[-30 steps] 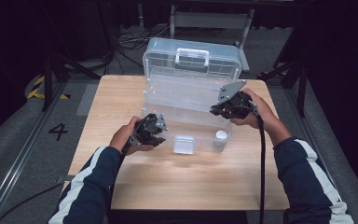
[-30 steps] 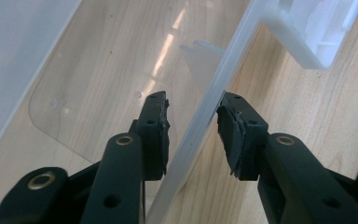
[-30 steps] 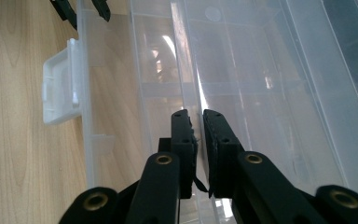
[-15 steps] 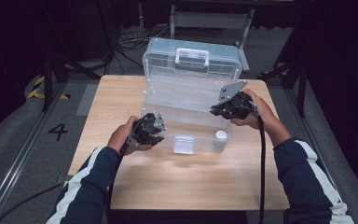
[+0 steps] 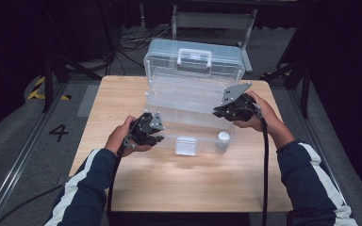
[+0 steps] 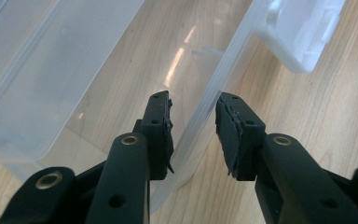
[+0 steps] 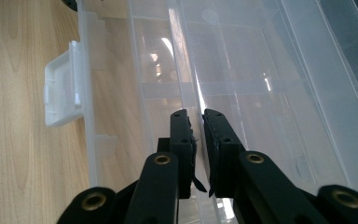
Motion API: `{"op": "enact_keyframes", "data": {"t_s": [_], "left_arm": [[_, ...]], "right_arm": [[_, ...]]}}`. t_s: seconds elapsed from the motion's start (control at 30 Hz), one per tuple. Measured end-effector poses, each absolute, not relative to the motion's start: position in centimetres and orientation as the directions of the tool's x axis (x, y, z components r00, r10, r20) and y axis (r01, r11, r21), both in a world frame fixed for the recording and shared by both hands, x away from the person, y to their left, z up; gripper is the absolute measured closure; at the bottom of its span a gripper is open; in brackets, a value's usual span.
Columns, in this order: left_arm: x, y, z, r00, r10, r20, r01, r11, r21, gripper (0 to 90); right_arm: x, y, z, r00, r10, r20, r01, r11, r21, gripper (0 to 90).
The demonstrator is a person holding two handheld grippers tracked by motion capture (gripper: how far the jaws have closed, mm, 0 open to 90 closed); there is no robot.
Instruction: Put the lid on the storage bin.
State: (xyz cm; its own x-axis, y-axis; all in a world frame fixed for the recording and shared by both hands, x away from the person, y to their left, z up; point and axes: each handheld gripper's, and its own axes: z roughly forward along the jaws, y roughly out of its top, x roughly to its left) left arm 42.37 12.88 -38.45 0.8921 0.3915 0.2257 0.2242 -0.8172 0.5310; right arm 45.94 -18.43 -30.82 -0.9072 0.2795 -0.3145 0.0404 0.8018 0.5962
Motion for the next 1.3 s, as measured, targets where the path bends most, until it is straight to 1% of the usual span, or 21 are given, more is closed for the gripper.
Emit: {"op": "enact_keyframes", "data": {"t_s": [0.07,0.23,0.3,0.43,0.57,0.6,0.73,0.8,0.97,1.1,1.3], "left_arm": [[42.3,13.1,-38.3,0.890,0.402,0.217,0.229,-0.804,0.549,66.6],[41.7,14.6,-37.3,0.887,0.421,0.189,0.239,-0.769,0.592,66.6],[41.5,15.3,-37.0,0.880,0.438,0.183,0.247,-0.752,0.612,64.8],[41.2,16.9,-36.7,0.874,0.456,0.170,0.262,-0.736,0.625,67.0],[41.1,17.9,-36.6,0.855,0.485,0.185,0.271,-0.721,0.638,68.5],[41.3,18.5,-36.6,0.842,0.511,0.169,0.288,-0.693,0.661,69.4],[41.9,19.6,-36.9,0.817,0.557,0.150,0.318,-0.651,0.689,71.3],[42.1,19.8,-37.0,0.809,0.568,0.150,0.325,-0.645,0.691,71.2],[43.4,20.8,-37.5,0.767,0.624,0.151,0.336,-0.590,0.735,73.1],[44.5,21.3,-37.9,0.738,0.662,0.129,0.363,-0.551,0.751,77.1],[45.4,21.6,-37.1,0.703,0.701,0.119,0.350,-0.487,0.800,84.9]], "right_arm": [[45.9,-18.4,-30.8,-0.906,0.281,-0.315,0.041,0.801,0.597,83.0],[45.9,-18.5,-30.9,-0.906,0.285,-0.313,0.041,0.796,0.604,82.8],[45.9,-18.5,-30.9,-0.905,0.286,-0.313,0.041,0.793,0.607,82.8],[45.9,-18.6,-31.0,-0.905,0.287,-0.315,0.038,0.792,0.610,82.8],[45.9,-18.5,-31.0,-0.903,0.289,-0.318,0.039,0.792,0.609,82.7],[45.9,-18.5,-31.0,-0.903,0.290,-0.317,0.039,0.790,0.611,82.6],[45.8,-18.6,-31.0,-0.904,0.289,-0.316,0.038,0.788,0.614,82.5],[45.8,-18.7,-31.0,-0.904,0.289,-0.315,0.038,0.788,0.615,82.6],[45.8,-18.7,-31.1,-0.903,0.289,-0.317,0.035,0.786,0.618,82.6],[45.8,-18.8,-31.2,-0.903,0.295,-0.313,0.038,0.780,0.625,82.5],[45.8,-18.9,-31.2,-0.904,0.293,-0.311,0.035,0.777,0.629,82.5]]}}
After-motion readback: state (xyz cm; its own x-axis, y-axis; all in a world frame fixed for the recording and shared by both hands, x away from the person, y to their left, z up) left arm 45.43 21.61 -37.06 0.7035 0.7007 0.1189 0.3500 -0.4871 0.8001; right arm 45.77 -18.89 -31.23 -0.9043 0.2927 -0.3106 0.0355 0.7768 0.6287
